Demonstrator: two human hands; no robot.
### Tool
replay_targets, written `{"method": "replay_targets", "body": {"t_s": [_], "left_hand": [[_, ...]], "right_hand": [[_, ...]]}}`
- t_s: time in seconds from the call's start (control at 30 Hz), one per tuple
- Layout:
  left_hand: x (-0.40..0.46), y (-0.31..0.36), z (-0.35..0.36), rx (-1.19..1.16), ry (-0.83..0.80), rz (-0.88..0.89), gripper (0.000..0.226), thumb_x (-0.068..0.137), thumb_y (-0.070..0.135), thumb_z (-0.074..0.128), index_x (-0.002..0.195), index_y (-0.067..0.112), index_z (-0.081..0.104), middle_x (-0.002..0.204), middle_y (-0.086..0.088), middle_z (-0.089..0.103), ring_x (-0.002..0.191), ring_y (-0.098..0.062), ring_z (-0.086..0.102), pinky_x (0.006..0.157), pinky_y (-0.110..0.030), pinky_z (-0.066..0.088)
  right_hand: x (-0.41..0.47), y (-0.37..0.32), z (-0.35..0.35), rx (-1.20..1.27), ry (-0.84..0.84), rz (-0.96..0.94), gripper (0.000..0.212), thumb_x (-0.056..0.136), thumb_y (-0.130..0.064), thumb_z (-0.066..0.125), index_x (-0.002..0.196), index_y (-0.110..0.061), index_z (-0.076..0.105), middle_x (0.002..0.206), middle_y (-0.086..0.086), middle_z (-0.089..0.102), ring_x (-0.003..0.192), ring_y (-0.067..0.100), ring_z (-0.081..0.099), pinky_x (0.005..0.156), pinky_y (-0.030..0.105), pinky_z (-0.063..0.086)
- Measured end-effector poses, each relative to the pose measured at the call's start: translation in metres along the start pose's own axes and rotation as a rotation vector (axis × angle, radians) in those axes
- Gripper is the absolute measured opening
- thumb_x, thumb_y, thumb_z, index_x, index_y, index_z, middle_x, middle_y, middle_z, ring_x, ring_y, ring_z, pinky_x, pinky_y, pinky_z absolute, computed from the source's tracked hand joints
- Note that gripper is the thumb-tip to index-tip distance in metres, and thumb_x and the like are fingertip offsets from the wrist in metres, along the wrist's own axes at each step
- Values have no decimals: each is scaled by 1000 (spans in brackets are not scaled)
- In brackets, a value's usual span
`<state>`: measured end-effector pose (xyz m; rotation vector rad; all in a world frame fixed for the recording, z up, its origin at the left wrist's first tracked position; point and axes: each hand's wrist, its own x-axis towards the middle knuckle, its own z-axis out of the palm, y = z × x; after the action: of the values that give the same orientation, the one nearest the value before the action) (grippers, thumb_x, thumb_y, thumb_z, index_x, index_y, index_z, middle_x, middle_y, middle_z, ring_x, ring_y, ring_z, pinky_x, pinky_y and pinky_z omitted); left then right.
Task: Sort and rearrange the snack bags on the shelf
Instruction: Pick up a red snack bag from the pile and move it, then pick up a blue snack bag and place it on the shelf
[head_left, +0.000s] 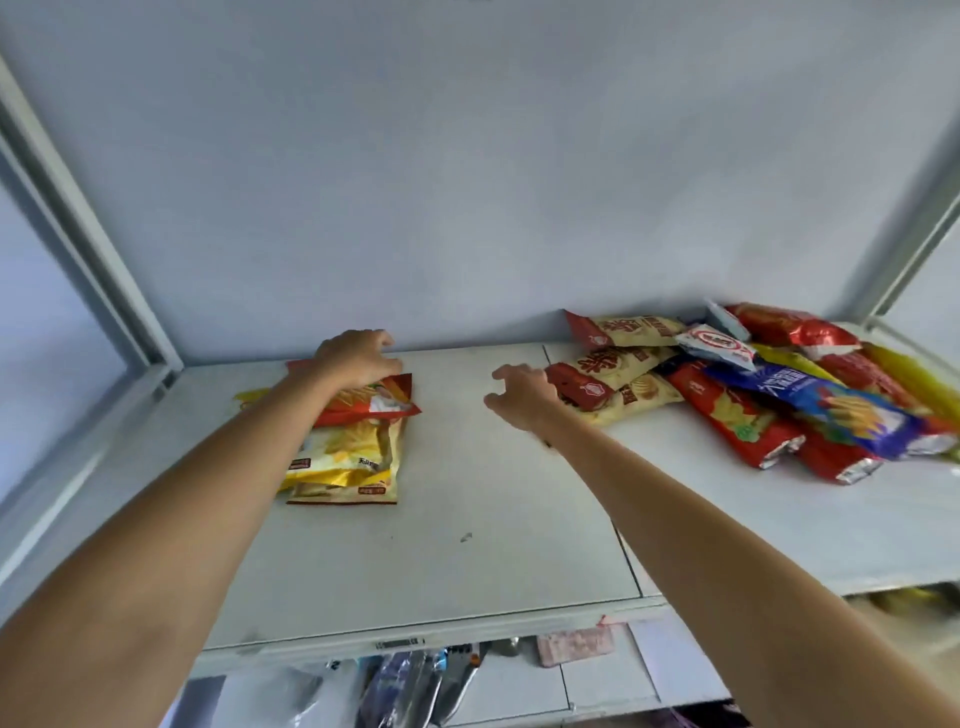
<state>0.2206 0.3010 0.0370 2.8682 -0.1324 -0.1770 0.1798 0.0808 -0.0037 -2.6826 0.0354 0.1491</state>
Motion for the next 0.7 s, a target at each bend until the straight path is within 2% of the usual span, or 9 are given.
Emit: {"method": "replay_targets", "body": {"t_s": [0.1,0.23,0.33,0.5,0.7], "left_hand": [[4,43,9,59,39,118,50,89,43,54,134,21,51,137,-6,56,121,-27,53,97,-37,45],[8,97,24,89,63,184,45,90,41,52,131,22,55,135,-5,57,121,-27,53,97,-35,42],[11,139,39,72,60,191,44,89,41,53,130,25,57,136,-4,56,123,-26,52,98,-34,41],[14,209,70,20,-6,173,44,89,42,55,129,23,58,137,-5,56,123,-26,53,97,-34,44],[16,272,103,39,-13,156,31,91,40,53,111,21,66,113,0,66,105,-23,60,85,-35,46]], "right_hand": [[-4,34,-21,-86,66,9,49,91,-28,49,139,-17,45,144,9,43,136,29,33,108,39,31],[-9,81,-48,-168,114,7,46,92,-27,49,136,-15,47,145,9,42,136,29,32,110,40,27],[-11,123,-69,-232,116,12,49,92,-27,50,138,-13,44,146,11,40,137,30,31,112,43,26],[-6,199,-104,-270,106,25,42,89,-28,51,129,-15,54,140,9,45,133,31,35,107,44,30],[-12,288,-140,-583,177,31,48,92,-42,51,131,-13,51,139,9,47,130,30,40,106,43,34]]}}
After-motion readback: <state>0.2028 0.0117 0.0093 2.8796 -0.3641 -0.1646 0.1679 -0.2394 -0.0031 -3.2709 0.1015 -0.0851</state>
